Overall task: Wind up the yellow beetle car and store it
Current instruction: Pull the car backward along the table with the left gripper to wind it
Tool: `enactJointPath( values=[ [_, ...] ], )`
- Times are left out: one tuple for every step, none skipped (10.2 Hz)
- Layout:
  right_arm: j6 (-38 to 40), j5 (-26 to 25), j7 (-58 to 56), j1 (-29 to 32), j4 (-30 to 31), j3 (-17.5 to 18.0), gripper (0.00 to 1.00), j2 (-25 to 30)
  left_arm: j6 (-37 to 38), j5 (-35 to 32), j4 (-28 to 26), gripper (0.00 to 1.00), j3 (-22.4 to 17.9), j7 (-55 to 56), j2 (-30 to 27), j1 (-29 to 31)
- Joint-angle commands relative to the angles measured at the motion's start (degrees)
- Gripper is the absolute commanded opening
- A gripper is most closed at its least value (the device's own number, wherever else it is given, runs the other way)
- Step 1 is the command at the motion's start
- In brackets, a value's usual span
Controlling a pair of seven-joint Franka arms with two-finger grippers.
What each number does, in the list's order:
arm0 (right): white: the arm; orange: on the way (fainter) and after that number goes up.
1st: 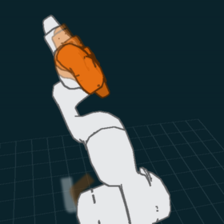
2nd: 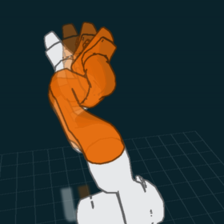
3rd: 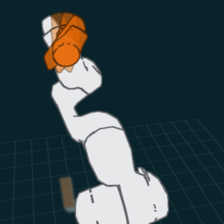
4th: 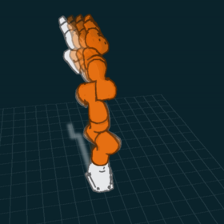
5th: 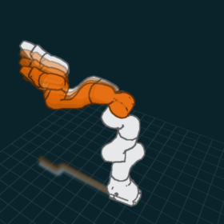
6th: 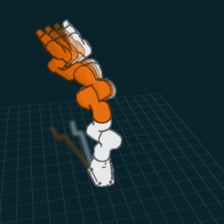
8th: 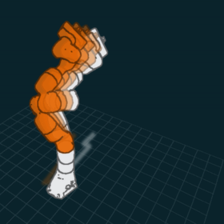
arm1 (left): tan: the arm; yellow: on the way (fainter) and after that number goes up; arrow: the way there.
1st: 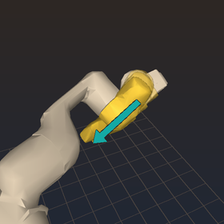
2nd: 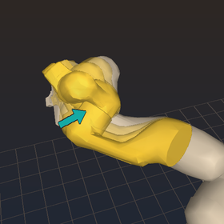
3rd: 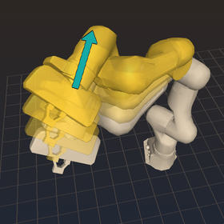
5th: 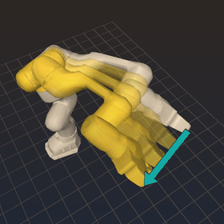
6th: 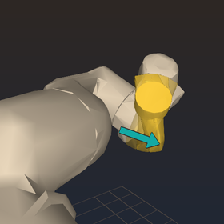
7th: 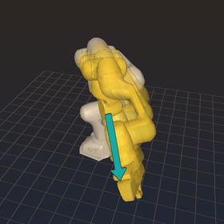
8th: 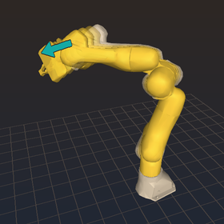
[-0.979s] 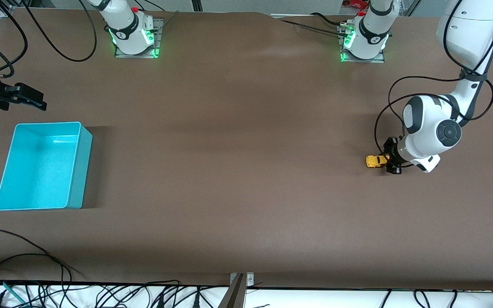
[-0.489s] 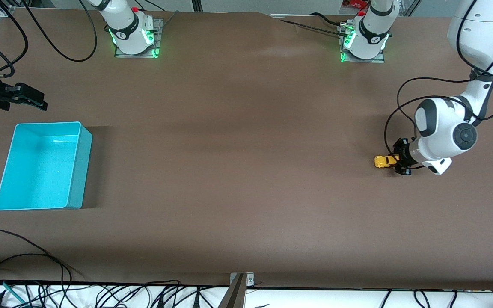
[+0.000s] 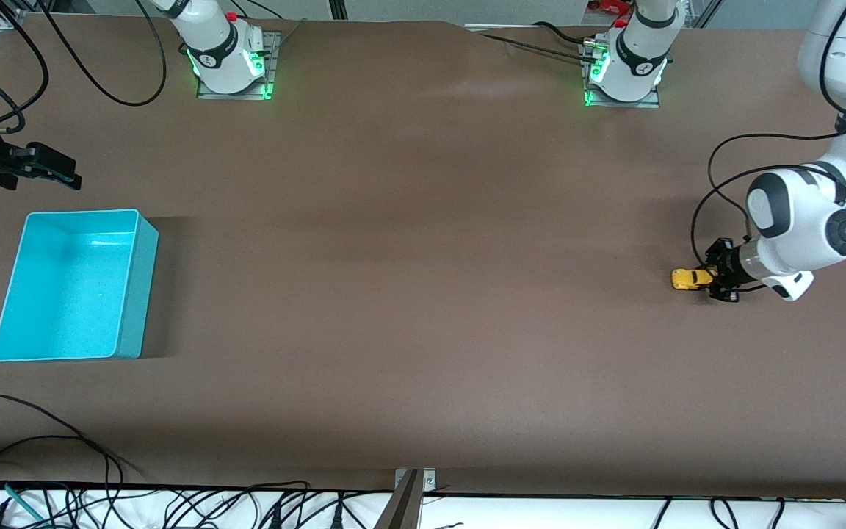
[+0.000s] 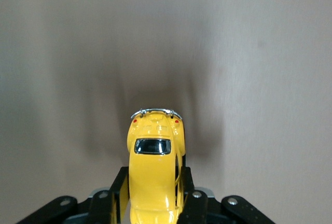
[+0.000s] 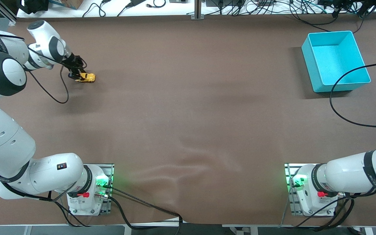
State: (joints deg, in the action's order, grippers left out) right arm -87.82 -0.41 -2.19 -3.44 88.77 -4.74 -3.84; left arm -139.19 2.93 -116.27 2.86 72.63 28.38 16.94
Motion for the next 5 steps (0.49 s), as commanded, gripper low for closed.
enactJointPath(
  values=[
    [1.16,0.94,0.08,-0.08,-1.32,-0.10,1.00,-0.38,-2.84,-1.44,4.03,0.00,-0.04,-4.33,6.77,2.83],
    [1.07,0.94,0.17,-0.08,-1.32,-0.10,1.00,-0.38,-2.75,-1.52,4.04,0.00,-0.22,-4.86,6.77,3.10],
    [1.07,0.94,0.26,-0.08,-1.32,-0.10,1.00,-0.38,-2.67,-1.53,4.04,0.00,-0.31,-4.87,6.77,3.01],
    [1.16,0.94,0.26,-0.08,-1.32,-0.01,1.00,-0.38,-2.40,-1.53,4.04,0.00,-0.39,-4.78,6.60,2.92],
    [1.16,1.03,0.34,-0.08,-1.32,-0.01,1.00,-0.38,-1.53,-1.53,4.21,0.00,-0.48,-4.78,6.34,2.84]
  ],
)
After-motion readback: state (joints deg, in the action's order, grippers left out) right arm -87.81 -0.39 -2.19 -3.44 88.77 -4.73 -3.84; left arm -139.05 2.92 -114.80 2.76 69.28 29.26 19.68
